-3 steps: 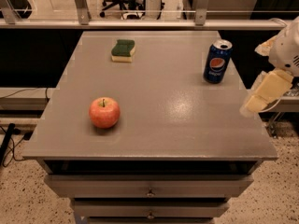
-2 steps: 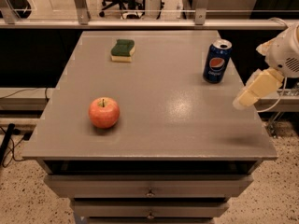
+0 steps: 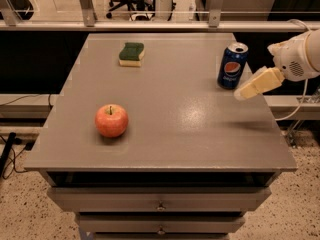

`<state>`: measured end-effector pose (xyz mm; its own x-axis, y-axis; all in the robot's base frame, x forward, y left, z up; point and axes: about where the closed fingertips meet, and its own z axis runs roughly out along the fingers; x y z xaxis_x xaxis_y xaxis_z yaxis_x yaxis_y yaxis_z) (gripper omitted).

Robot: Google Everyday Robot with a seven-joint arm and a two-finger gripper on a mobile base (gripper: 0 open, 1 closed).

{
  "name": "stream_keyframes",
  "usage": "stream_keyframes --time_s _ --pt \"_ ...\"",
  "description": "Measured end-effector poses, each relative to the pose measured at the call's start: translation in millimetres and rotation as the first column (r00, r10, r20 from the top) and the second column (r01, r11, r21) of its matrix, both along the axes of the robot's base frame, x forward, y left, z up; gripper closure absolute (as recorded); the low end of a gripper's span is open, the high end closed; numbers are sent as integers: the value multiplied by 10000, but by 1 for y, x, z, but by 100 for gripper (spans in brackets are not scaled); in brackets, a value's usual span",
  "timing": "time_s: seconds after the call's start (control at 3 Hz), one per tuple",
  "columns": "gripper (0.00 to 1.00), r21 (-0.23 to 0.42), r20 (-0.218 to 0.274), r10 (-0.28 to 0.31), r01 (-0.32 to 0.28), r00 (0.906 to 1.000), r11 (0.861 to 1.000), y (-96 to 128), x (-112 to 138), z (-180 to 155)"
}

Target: Pick pepsi can

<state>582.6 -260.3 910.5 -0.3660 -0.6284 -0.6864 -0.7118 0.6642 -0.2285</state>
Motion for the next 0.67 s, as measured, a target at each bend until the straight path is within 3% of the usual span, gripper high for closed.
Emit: stream_keyframes --time_s 0.33,0.67 --pt "0 1088 540 -36 -23 9985 9941 6 28 -6" --pt "0 2031 985 71 -271 9951 9788 15 52 -7"
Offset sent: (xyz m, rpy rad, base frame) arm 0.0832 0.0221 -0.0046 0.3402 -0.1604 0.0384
